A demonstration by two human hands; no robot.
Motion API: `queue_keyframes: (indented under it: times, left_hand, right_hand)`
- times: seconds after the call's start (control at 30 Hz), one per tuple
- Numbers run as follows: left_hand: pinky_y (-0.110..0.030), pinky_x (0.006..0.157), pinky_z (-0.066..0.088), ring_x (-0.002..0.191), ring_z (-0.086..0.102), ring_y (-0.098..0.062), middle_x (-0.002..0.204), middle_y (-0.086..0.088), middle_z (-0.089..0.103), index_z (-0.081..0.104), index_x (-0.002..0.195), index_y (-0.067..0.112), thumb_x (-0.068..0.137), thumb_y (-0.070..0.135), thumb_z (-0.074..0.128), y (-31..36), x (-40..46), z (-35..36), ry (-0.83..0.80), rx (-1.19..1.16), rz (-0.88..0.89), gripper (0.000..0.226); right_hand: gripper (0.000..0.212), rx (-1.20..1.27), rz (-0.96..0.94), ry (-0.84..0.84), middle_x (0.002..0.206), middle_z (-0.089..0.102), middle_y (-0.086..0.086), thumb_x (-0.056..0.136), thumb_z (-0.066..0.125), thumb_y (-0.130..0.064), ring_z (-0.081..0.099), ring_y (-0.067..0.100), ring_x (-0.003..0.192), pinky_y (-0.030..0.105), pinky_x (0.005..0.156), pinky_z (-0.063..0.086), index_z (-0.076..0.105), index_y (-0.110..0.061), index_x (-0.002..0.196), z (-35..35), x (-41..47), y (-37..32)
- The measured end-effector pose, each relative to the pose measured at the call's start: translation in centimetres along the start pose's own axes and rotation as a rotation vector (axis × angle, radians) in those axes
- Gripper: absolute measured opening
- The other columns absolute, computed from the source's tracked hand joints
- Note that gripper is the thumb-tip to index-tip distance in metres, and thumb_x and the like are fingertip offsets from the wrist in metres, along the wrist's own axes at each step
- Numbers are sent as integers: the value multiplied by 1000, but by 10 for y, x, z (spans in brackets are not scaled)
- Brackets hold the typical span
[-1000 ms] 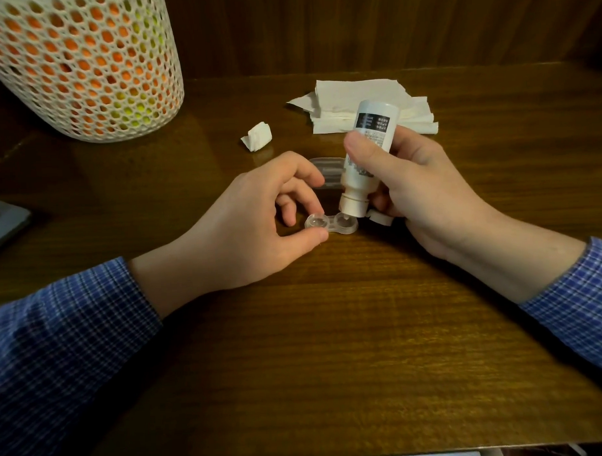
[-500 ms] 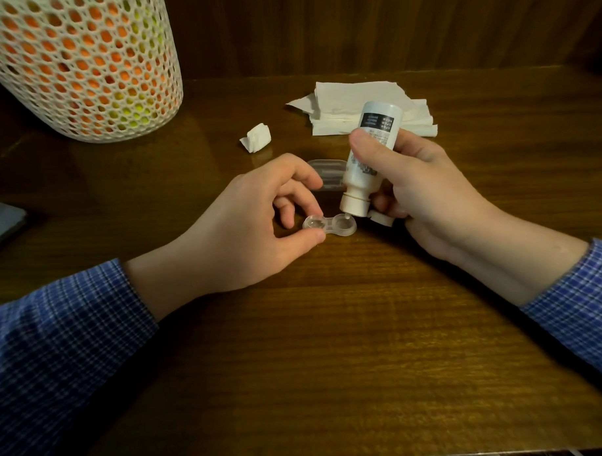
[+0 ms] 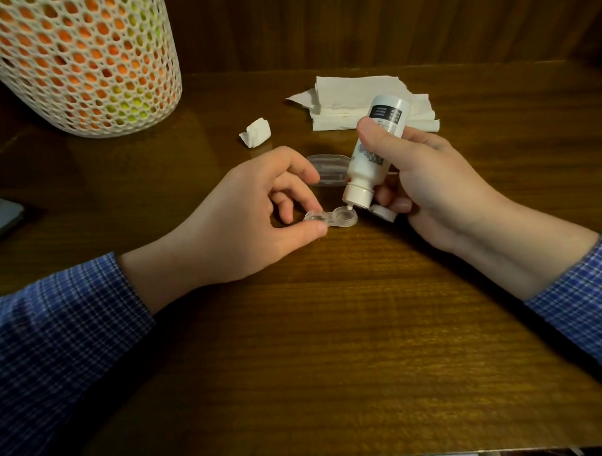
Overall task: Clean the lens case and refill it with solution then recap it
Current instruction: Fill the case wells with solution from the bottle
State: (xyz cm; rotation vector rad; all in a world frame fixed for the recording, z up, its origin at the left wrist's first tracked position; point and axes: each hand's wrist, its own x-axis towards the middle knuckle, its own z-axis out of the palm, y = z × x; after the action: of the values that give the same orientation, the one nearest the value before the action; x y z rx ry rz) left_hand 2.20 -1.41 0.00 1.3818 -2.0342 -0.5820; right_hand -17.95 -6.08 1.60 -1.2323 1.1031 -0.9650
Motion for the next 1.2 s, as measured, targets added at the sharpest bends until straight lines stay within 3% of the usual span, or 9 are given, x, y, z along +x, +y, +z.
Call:
queue_keyframes:
  times: [0.63, 1.2]
  left_hand:
    - [-17, 62, 53, 73, 66, -9, 96, 12, 75, 61, 121, 21, 82, 32, 82, -3, 1, 0, -2, -29, 3, 46]
    - [-17, 64, 54, 72, 66, -8, 96, 12, 75, 61, 121, 19, 81, 30, 82, -2, 1, 0, -9, -20, 7, 46]
  right_hand:
    - [18, -12, 21, -16, 74, 67, -5, 98, 67, -41, 49, 8, 51, 15, 38, 34, 67, -22, 95, 1, 2, -1]
    - [16, -1, 14, -12, 68, 69, -10, 96, 69, -40, 51, 6, 50, 16, 39, 36, 68, -24, 95, 0, 2, 0]
